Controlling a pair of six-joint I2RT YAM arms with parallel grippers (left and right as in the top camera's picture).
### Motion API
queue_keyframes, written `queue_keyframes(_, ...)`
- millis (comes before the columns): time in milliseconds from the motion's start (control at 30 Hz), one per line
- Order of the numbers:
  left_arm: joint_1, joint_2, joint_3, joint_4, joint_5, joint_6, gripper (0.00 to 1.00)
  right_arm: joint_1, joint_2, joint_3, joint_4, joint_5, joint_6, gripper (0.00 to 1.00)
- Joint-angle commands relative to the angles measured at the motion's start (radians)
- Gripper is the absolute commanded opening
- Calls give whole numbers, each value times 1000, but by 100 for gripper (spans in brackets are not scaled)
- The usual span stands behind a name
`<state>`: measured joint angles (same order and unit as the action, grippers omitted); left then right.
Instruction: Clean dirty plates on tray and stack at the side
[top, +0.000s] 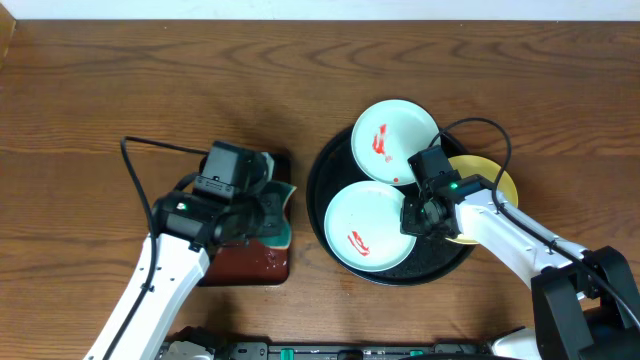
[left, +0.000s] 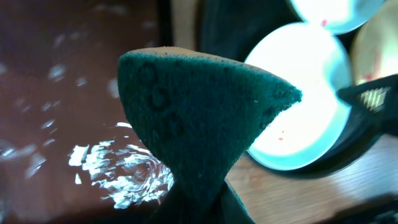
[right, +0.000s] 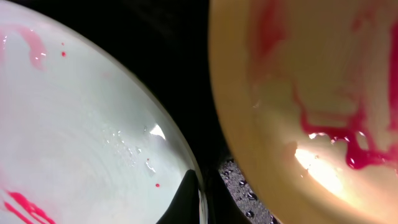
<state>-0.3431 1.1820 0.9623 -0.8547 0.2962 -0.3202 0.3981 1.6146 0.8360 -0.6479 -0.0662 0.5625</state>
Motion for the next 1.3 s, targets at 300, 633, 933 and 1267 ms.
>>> queue_keyframes(300, -257, 196, 4, 275, 34, -378, 7, -2, 14, -8, -19, 99, 132, 1)
queue_keyframes(633, -422, 480, 4, 500, 37, -460, 8, 1, 14, -8, -17, 80, 85, 1)
queue_keyframes(933, -447, 688, 4, 571, 31, -459, 7, 3, 14, -9, -18, 80, 84, 1)
queue_keyframes(1267, -346, 725, 65, 305, -271, -423, 7, 3, 14, -9, -37, 81, 84, 1)
